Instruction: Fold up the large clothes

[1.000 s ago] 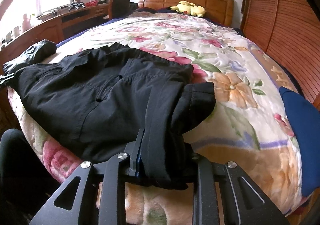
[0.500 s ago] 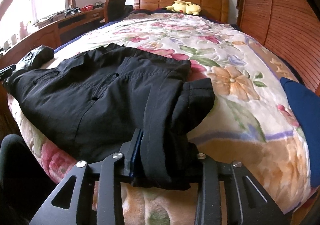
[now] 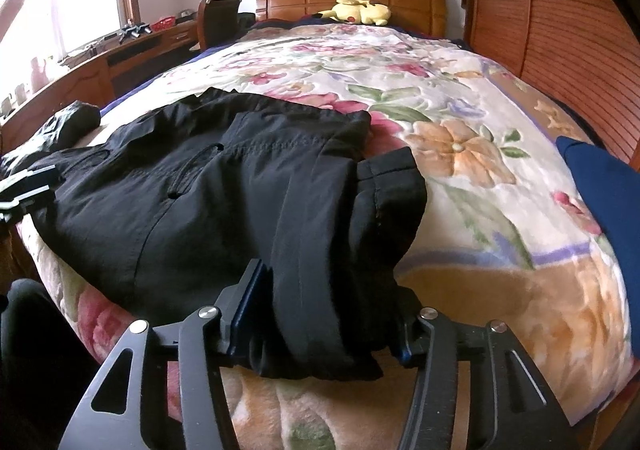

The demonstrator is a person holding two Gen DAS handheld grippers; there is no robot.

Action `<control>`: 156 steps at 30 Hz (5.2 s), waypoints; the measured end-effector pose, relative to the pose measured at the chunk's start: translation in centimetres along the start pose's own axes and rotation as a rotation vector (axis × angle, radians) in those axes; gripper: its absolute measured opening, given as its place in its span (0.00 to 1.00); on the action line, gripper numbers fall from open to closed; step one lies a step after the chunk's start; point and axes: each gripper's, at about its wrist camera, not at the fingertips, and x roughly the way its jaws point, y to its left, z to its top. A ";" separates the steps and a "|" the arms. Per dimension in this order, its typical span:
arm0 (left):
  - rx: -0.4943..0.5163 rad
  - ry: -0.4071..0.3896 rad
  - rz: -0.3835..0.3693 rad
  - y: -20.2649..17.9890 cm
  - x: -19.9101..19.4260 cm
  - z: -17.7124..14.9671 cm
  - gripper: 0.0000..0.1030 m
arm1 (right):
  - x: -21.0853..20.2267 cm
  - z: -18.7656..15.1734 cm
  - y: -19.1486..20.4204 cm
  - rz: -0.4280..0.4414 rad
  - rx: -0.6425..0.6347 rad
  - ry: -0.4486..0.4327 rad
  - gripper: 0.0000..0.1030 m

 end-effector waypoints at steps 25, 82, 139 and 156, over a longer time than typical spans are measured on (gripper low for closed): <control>0.021 0.012 0.011 0.0 1.4 -2.1 0.76 | -5.2 3.4 2.6 0.037 -0.057 -0.153 0.20; -0.257 -0.182 0.251 17.8 -13.5 -5.4 0.76 | 3.1 10.3 21.5 0.403 -0.433 -0.100 0.46; -0.121 -0.091 0.104 10.9 -10.8 -4.8 0.21 | 12.7 16.2 13.0 0.215 -0.162 -0.009 0.64; -0.130 -0.063 0.153 11.3 -12.6 -9.2 0.41 | 13.9 17.3 13.5 0.160 -0.172 0.000 0.70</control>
